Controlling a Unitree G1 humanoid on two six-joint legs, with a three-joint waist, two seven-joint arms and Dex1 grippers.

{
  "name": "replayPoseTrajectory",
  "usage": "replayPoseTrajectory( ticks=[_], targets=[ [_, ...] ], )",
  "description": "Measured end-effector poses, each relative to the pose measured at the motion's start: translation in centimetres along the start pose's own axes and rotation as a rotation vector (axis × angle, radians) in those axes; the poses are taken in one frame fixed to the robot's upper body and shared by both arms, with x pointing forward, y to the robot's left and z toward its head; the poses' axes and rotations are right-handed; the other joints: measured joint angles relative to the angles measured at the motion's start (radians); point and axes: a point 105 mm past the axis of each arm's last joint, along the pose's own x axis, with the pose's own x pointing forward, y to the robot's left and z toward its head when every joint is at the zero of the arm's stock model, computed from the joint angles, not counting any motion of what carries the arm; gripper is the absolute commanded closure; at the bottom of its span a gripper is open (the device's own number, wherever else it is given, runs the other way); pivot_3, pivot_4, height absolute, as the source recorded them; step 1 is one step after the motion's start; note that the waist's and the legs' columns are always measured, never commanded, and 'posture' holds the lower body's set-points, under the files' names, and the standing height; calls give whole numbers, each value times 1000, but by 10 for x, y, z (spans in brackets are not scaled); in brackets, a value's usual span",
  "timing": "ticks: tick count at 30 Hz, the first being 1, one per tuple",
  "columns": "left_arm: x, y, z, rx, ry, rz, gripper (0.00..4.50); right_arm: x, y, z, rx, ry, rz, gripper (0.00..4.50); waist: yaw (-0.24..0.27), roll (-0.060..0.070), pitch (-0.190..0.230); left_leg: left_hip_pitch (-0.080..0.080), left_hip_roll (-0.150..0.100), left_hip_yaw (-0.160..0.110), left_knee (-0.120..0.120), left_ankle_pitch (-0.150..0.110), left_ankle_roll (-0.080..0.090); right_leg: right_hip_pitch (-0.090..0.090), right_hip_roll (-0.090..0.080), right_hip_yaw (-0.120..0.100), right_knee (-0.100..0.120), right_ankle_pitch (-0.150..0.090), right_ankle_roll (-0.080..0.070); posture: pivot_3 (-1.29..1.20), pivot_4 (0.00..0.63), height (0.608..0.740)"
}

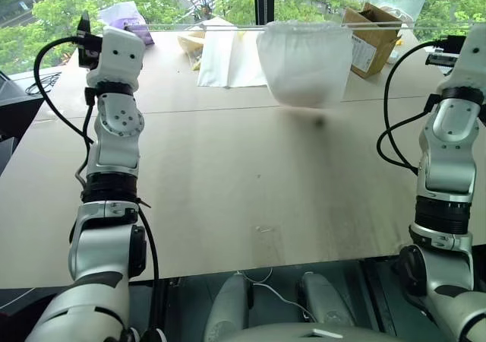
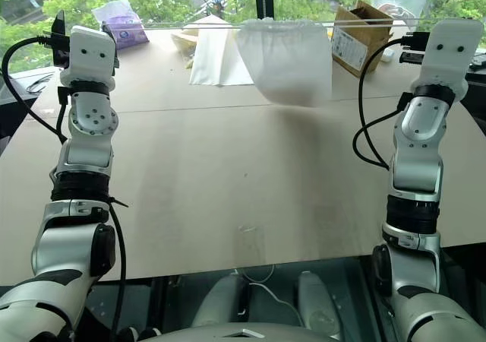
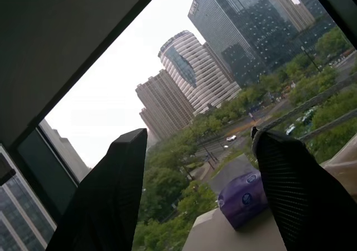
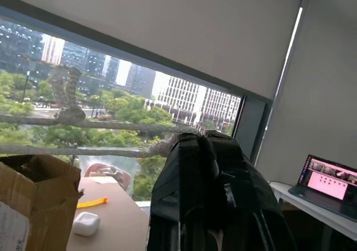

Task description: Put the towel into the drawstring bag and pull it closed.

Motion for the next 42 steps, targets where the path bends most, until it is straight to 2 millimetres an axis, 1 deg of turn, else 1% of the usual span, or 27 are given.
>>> replayPoseTrajectory(
  ticks=[2, 5, 8, 14, 18, 19, 21, 22, 23, 24, 26, 27, 28, 30, 31, 32, 33, 34, 35, 36, 37, 38, 39, 40, 42],
  targets=[
    [-1, 4, -8, -1, 26, 28, 1467, 1, -4, -7, 2, 31, -18, 4500, 1, 0, 0, 0, 0, 0, 0, 0, 0, 0, 0, 0, 0, 0, 0, 0, 150, 740],
    [-6, 9, -31, -39, 114, 67, 1467, 1, -8, -15, 28, 72, -37, 4500, 1, 0, 0, 0, 0, 0, 0, 0, 0, 0, 0, 0, 0, 0, 0, 0, 150, 740],
    [-12, 7, -43, -46, 156, 67, 1467, 0, -5, -21, 69, 114, -31, 4500, 1, 0, 0, 0, 0, 0, 0, 0, 0, 0, 0, 0, 0, 0, 0, 0, 150, 740],
    [-12, 11, -42, -44, 140, 85, 1467, -2, -4, -26, 116, 150, -38, 4500, 1, 0, 0, 0, 0, 0, 0, 0, 0, 0, 0, 0, 0, 0, 0, 0, 150, 740],
    [-12, 13, -42, -41, 138, 101, 1467, -2, -4, -26, 120, 145, -37, 4500, 0, 0, 0, 0, 0, 0, 0, 0, 0, 0, 0, 0, 0, 0, 0, 0, 150, 740],
    [-13, 13, -42, -48, 140, 103, 1467, 0, -2, -25, 137, 138, -9, 4500, 0, 0, 0, 0, 0, 0, 0, 0, 0, 0, 0, 0, 0, 0, 0, 0, 150, 740],
    [-13, 16, -46, -101, 160, 101, 1467, 3, 7, -23, 189, 132, 92, 4500, -2, 0, 0, 0, 0, 1, 0, 0, 0, 0, 0, 0, 0, 0, 0, 0, 150, 740],
    [-14, 17, -53, -146, 187, 90, 1467, 4, 12, -22, 215, 126, 165, 4500, -2, 0, 0, 0, 0, 1, 0, 0, 0, 0, 0, 0, 0, 0, 0, 0, 150, 740],
    [-15, 14, -57, -216, 203, 44, 1467, 4, 19, -19, 245, 118, 262, 4500, -2, 0, 0, 0, 0, 1, 0, 0, 0, 0, 0, 0, 0, 0, 0, 0, 150, 740],
    [-16, 8, -59, -271, 209, -4, 1467, 4, 24, -16, 266, 111, 341, 4500, -1, 0, 0, 0, 0, 0, 0, 0, 0, 0, 0, -1, 0, 0, 0, 0, 150, 740],
    [-24, -17, -55, -375, 188, -172, 1467, -6, 39, -11, 295, 111, 549, 4500, 3, 0, 0, 0, 0, 0, 0, 0, 0, 2, 0, -2, -1, 0, 0, 0, 150, 740],
    [-30, -28, -53, -414, 181, -243, 1467, -15, 46, -10, 302, 119, 639, 4500, 4, 0, 0, 0, 0, 0, 0, 0, 0, 2, 0, -3, -1, 0, 0, 0, 150, 740],
    [-38, -42, -52, -455, 178, -330, 1467, -30, 55, -10, 299, 139, 761, 4500, 5, 0, 0, -1, 0, -1, 0, 0, 0, 2, 0, -4, -1, 0, 0, 0, 150, 740],
    [-61, -65, -56, -509, 198, -512, 1467, -66, 67, -23, 302, 232, 981, 4500, 2, 0, 0, -2, 0, -3, 0, 0, 0, 2, 0, -4, -1, 0, 0, 0, 150, 740],
    [-73, -71, -58, -528, 205, -593, 1467, -86, 67, -33, 288, 294, 1079, 4500, 1, 0, 0, -2, 0, -3, 0, 0, 0, 2, 0, -4, -2, 0, 0, 0, 150, 740],
    [-89, -76, -66, -550, 240, -679, 1430, -108, 64, -45, 276, 369, 1178, 4202, -1, 0, 0, -2, 1, -4, 0, 0, 0, 2, 0, -4, -2, 0, 0, 0, 150, 740],
    [-104, -77, -78, -565, 296, -744, 1412, -126, 61, -55, 281, 441, 1250, 3895, -5, 0, 0, -1, 1, -3, 0, 0, 0, 2, 0, -3, -2, 0, 0, 0, 150, 740],
    [-119, -79, -87, -584, 346, -807, 1412, -141, 56, -63, 286, 504, 1312, 3623, -9, 1, 0, -1, 1, -3, 0, 0, 0, 2, 0, -3, -2, 0, 0, 0, 150, 740],
    [-138, -80, -99, -594, 413, -869, 1412, -154, 52, -67, 296, 554, 1369, 3141, -12, 1, 0, -1, 1, -3, 0, 0, 1, 2, 0, -2, -1, 0, 0, 0, 150, 740],
    [-142, -80, -101, -601, 424, -887, 1412, -156, 50, -67, 298, 562, 1388, 2981, -13, 0, 0, 0, 1, -3, 1, -2, 4, 2, 0, -3, -1, 0, 0, 0, 150, 740],
    [-150, -80, -102, -619, 438, -939, 1412, -164, 45, -65, 302, 582, 1451, 2497, -11, 0, 0, 1, 3, -3, 2, -2, 5, 5, 0, -3, 0, 0, 0, 0, 150, 740],
    [-156, -76, -102, -618, 450, -994, 1412, -170, 40, -61, 314, 598, 1508, 2256, -11, 0, 0, 3, 4, -4, 3, -2, 5, 7, 1, -4, -1, 0, 0, 0, 150, 740],
    [-161, -70, -103, -610, 465, -1042, 1412, -174, 35, -58, 328, 612, 1548, 1746, -11, 0, 0, 6, 4, -4, 3, -3, 5, 10, 1, -4, -2, 0, 0, 0, 150, 740],
    [-168, -66, -102, -607, 476, -1100, 1412, -177, 29, -54, 358, 631, 1590, 1434, -10, 1, 0, 7, 4, -3, 3, -3, 5, 11, 1, -4, -2, 0, 0, 0, 150, 740],
    [-181, -60, -98, -633, 492, -1198, 1412, -180, 9, -51, 366, 680, 1651, 534, 0, 2, 0, 12, 5, -3, 1, -3, 6, 16, 1, -3, -4, 0, 0, 0, 150, 740]
  ],
)
